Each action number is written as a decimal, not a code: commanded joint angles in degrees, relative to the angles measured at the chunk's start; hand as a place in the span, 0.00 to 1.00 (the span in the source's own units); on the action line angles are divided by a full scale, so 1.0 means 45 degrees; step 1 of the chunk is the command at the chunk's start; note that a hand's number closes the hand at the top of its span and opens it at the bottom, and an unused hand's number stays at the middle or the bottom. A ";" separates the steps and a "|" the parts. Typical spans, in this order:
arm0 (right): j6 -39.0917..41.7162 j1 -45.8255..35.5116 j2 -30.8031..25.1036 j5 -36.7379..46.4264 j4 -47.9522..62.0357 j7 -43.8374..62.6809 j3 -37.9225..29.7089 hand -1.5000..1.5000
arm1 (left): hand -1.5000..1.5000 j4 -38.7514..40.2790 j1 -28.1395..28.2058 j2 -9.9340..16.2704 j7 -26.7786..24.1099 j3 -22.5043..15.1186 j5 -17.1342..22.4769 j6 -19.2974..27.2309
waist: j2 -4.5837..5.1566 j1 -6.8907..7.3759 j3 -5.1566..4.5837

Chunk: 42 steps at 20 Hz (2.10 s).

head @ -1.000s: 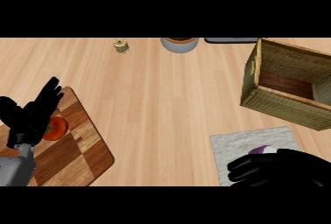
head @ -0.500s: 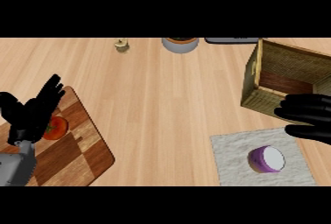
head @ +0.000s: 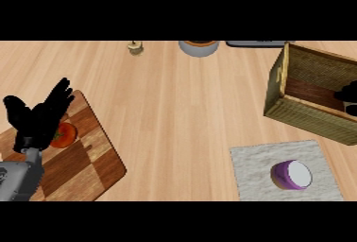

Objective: Pick the can from the placemat and place it in the basket

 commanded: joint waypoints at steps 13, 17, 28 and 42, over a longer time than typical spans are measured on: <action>0.0213 0.1501 0.0382 0.1212 0.3510 -0.5235 0.0371 0.00 | 0.50 -0.0446 -0.0221 -0.0280 0.0671 0.0169 -0.0078 -0.0045 | 0.0064 0.0173 0.0047; -0.1554 0.2218 0.1522 0.2370 0.3072 -0.5508 0.1735 0.00 | 0.50 0.0527 -0.0426 -0.0528 -0.0130 0.0249 -0.0459 -0.0010 | 0.0076 0.0062 0.0026; -0.3715 0.2550 0.3741 0.3485 0.5038 -0.6932 0.3535 0.00 | 0.50 0.0688 -0.0472 -0.0610 -0.0100 0.0579 -0.0503 -0.0438 | 0.0032 0.0021 0.0013; -0.5448 0.0826 0.6106 0.8099 0.9022 -0.7679 0.5263 0.00 | 0.50 -0.1395 0.0170 -0.1056 0.1209 0.0562 -0.1268 -0.0206 | 0.0010 0.0133 0.0023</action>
